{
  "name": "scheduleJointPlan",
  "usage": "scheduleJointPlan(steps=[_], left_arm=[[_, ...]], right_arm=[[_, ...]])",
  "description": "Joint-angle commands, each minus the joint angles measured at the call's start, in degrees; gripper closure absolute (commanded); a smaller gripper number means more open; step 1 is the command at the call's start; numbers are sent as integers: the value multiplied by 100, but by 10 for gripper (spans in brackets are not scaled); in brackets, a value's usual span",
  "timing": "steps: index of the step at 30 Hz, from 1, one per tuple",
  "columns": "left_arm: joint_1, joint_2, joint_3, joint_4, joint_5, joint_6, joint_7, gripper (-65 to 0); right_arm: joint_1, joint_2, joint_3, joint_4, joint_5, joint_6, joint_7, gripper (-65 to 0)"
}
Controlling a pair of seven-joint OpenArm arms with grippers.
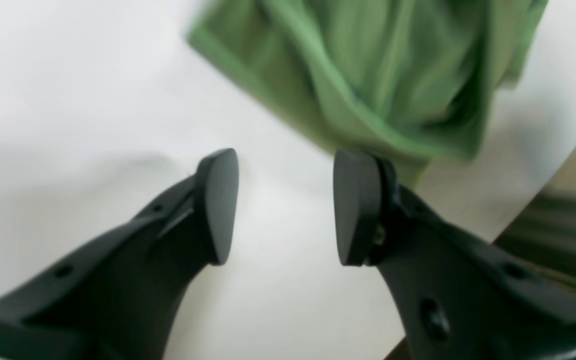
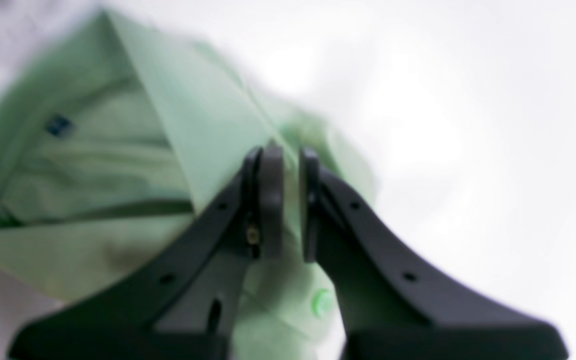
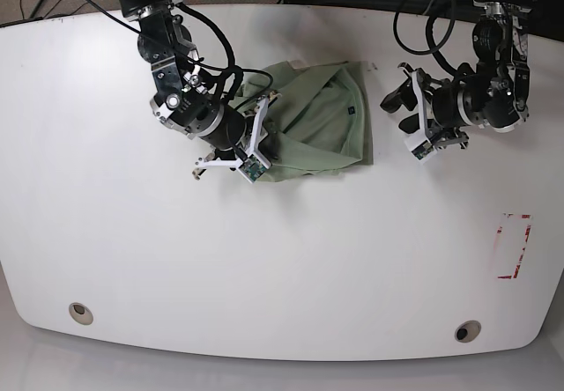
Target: Layout the t-shirt on the table in an organized manner, then fold the t-shirt properly
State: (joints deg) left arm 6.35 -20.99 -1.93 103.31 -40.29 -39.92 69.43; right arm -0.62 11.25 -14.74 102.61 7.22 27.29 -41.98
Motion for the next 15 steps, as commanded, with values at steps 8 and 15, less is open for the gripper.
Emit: scheduleJointPlan(steps=[8, 15], left_arm=[[-85, -24, 673, 74, 790, -8, -134, -286], [-384, 161, 1077, -216, 1344, -8, -635, -286]], right_arm=[[128, 146, 28, -1175, 38, 124, 1547, -46], [-48, 242, 37, -1790, 38, 106, 2338, -46]])
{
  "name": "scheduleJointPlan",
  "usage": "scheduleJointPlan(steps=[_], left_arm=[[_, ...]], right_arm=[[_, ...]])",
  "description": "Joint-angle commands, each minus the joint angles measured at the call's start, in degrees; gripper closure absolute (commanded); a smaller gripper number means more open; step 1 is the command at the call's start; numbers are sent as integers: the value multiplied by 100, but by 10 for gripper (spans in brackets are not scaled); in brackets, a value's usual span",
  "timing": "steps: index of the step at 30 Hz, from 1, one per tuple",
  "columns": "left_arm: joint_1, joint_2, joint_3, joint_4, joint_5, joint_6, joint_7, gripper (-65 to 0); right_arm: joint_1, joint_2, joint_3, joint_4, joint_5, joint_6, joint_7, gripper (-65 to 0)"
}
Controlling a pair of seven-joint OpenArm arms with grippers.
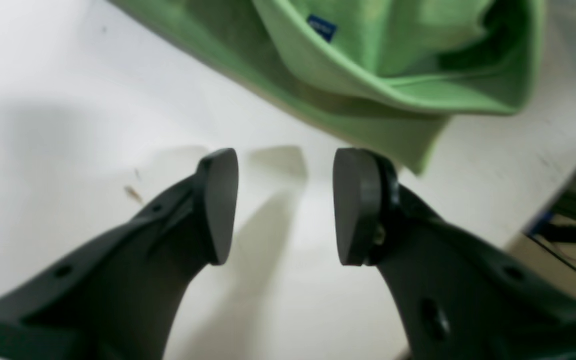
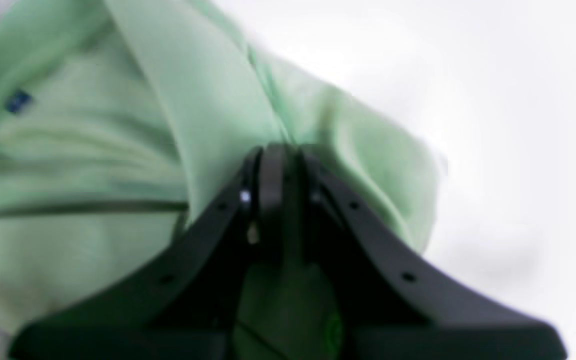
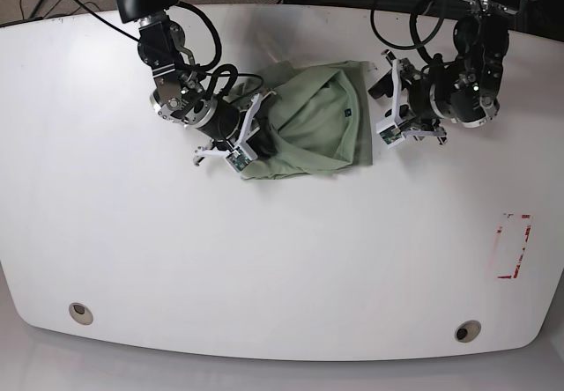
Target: Layout the t-shirt on the table in an organized manner, then fold the t-shirt properly
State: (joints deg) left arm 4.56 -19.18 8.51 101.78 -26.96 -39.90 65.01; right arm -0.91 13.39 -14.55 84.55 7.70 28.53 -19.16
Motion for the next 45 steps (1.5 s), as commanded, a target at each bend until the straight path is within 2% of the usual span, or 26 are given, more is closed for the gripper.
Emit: scheduleJointPlan(steps=[1, 4, 10, 17, 21, 26, 32, 41, 45], left_arm=[[-302, -12, 103, -239, 81, -10, -220, -286], [-627, 23, 252, -679, 133, -10, -238, -286], [-1445, 358, 498, -1778, 160, -10, -422, -286], [-2262, 401, 946, -3096, 160, -10, -1126, -286], [-2693, 419, 1360, -3703, 125, -10, -1433, -286], [-3177, 665, 1544, -4081, 116, -10, -1723, -286], [-3555, 683, 1562, -4046, 116, -10, -1697, -286], [-3968, 648, 1421, -3958, 107, -10, -1275, -286], [-3827, 410, 1008, -3457, 125, -10, -941, -286]], right_arm=[[-81, 72, 17, 15, -10, -27, 109, -46], [-204, 107, 79, 68, -1, -45, 127, -46], [-652, 63, 246, 323, -1, -45, 127, -44], [-995, -279, 299, 648, -10, -80, 109, -44], [-1109, -385, 342, 815, -10, -282, 109, -44], [-1136, -402, 307, 1017, -1, -519, 83, -46], [-1021, -482, 334, 1316, -1, -581, -401, -48], [-942, -411, 589, 1914, -1, -581, -875, -48], [-951, -402, 659, 2230, -10, -563, -1148, -48]])
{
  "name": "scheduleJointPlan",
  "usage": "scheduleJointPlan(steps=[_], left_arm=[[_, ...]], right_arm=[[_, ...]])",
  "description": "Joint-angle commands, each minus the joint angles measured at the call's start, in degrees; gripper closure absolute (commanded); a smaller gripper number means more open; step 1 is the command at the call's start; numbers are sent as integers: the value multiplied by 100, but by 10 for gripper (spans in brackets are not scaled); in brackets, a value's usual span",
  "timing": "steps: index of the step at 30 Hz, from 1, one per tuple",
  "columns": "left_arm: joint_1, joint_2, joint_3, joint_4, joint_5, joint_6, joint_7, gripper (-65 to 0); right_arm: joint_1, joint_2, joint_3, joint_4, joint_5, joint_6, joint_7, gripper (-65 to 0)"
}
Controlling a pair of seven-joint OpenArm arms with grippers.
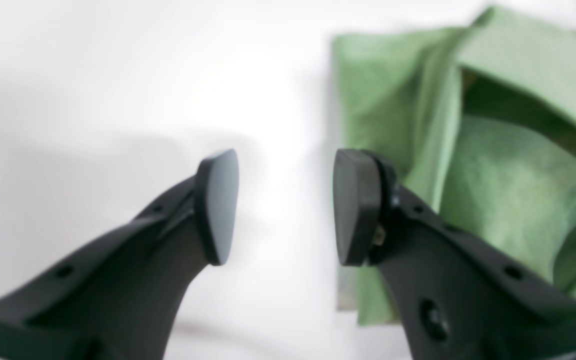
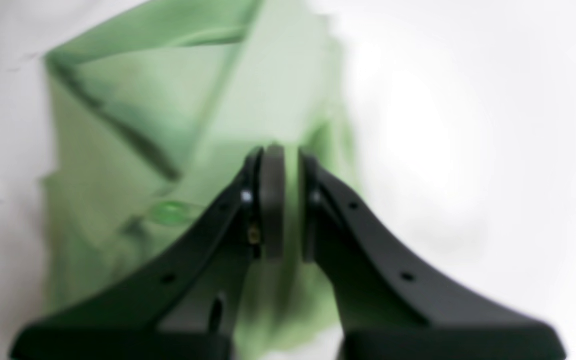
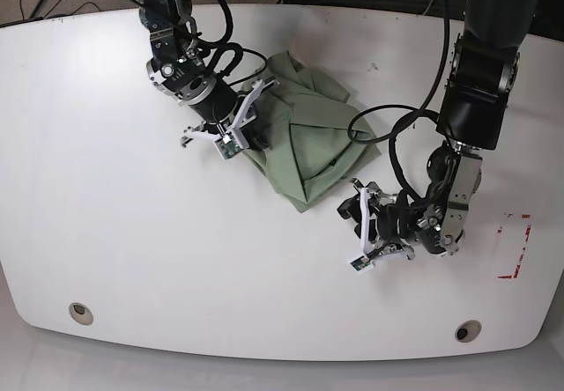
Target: Layout the t-shirt on the table in an organized manner, then fold the t-shirt properly
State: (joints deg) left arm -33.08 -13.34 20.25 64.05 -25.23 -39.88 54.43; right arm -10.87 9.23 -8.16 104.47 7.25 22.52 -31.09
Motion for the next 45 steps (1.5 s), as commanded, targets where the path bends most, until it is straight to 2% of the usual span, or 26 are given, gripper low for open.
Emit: scheduleJointPlan(steps=[1, 5, 11, 16, 20, 26, 32, 34, 42, 45], left_arm=[[16, -244, -280, 483, -57, -12, 222, -286], [403, -358, -737, 1309, -57, -12, 618, -286], [1493, -367, -1335, 2971, -57, -12, 1400, -286], [2433, -358, -1564, 3920, -57, -12, 1515, -286], [3075, -349, -1616, 4237, -57, -12, 1515, -286], [3603, -217, -1616, 4114, -22, -12, 1392, -286], [3778, -244, -1581, 3604, -4, -12, 680, -286], [3752, -305, -1572, 3349, -4, -12, 618, -286], [2776, -367, -1273, 2346, -4, -12, 618, -286], [2398, -437, -1185, 2030, -4, -12, 609, -286]], right_arm=[[37, 13, 21, 310, 36, 38, -34, -48], [28, 101, 21, 529, 36, 38, -262, -48], [-139, 180, 12, 626, 36, 38, -350, -48], [-113, 180, 12, 468, 36, 38, -341, -46], [-42, 180, 12, 151, 36, 73, -271, -44], [2, 312, 12, -367, 36, 73, 300, -44], [-7, 312, 12, -904, 36, 82, 775, -44], [-25, 312, 12, -1000, 36, 82, 837, -44], [-412, 241, 3, -1044, 36, 38, 1100, -44], [-570, 57, 3, -1036, 36, 38, 1171, -44]])
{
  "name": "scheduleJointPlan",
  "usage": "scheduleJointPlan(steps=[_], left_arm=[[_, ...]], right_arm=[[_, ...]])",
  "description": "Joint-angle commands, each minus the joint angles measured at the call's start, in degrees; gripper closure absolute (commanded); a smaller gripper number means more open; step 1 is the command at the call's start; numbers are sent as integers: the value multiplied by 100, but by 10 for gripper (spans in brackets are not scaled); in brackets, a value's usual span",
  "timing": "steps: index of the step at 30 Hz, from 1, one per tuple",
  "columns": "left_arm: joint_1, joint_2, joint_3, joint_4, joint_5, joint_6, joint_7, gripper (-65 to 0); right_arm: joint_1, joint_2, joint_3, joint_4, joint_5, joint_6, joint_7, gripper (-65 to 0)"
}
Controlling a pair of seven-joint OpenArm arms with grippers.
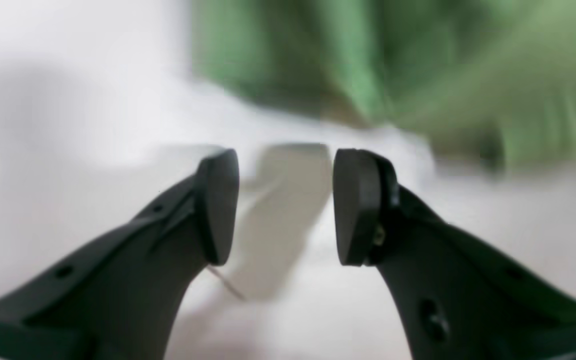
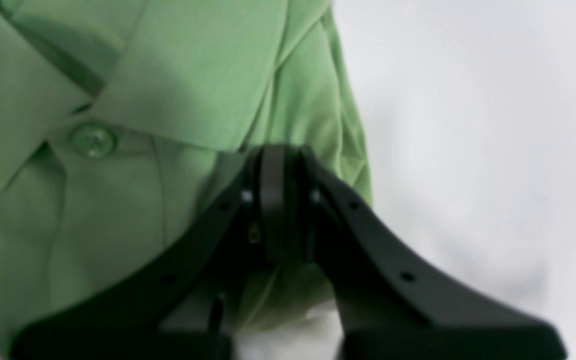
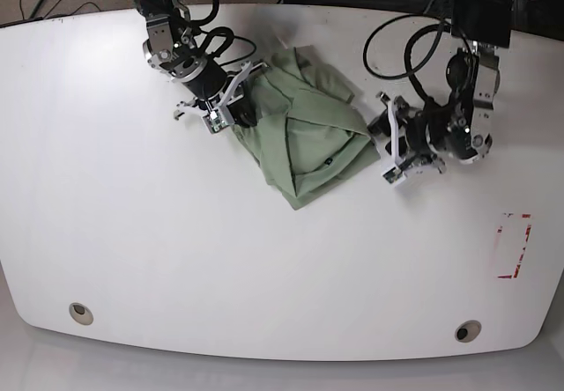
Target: Layout the t-shirt on the table in an organized manner, then fold the t-shirt properly
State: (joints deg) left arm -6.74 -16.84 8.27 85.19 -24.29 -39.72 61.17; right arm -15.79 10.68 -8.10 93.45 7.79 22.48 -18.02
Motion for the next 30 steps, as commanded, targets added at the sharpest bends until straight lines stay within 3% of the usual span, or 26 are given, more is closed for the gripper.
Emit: scheduleJointPlan(steps=[1, 17, 30], left_arm=[[-350, -96, 47, -189, -107, -28, -64, -286], [-1519, -114, 733, -769, -160, -28, -389, -286], [-1000, -246, -471, 1024, -661, -28, 894, -286]], right_arm=[[-113, -140, -3, 66, -19, 42, -128, -44], [-368, -905, -3, 136, -19, 25, -136, -44], [-210, -914, -3, 136, -19, 25, -172, -44]])
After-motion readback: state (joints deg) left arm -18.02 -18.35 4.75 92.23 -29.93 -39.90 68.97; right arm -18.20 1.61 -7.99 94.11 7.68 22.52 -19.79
